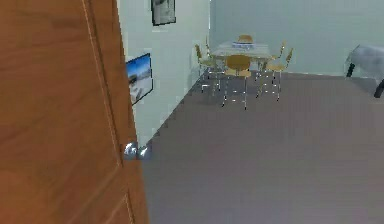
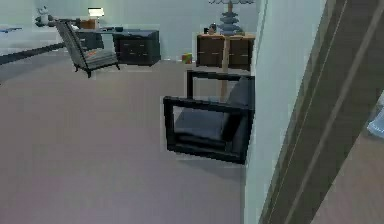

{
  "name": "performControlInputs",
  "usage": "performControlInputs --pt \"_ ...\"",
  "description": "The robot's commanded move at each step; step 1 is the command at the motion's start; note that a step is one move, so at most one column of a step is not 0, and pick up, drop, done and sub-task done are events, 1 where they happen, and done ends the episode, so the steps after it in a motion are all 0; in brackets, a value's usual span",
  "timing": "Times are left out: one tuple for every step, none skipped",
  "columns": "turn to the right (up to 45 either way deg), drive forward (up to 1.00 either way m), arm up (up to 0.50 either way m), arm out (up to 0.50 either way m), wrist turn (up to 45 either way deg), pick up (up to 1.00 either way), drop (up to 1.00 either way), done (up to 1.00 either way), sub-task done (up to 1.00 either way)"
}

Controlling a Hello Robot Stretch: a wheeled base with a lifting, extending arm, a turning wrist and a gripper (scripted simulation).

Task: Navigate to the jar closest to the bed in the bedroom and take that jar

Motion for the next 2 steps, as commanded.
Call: performControlInputs --pt "45.0 0.0 0.0 0.0 0.0 0.0 0.0 0.0 0.0" --pt "30.0 0.0 0.0 0.0 0.0 0.0 0.0 0.0 0.0"
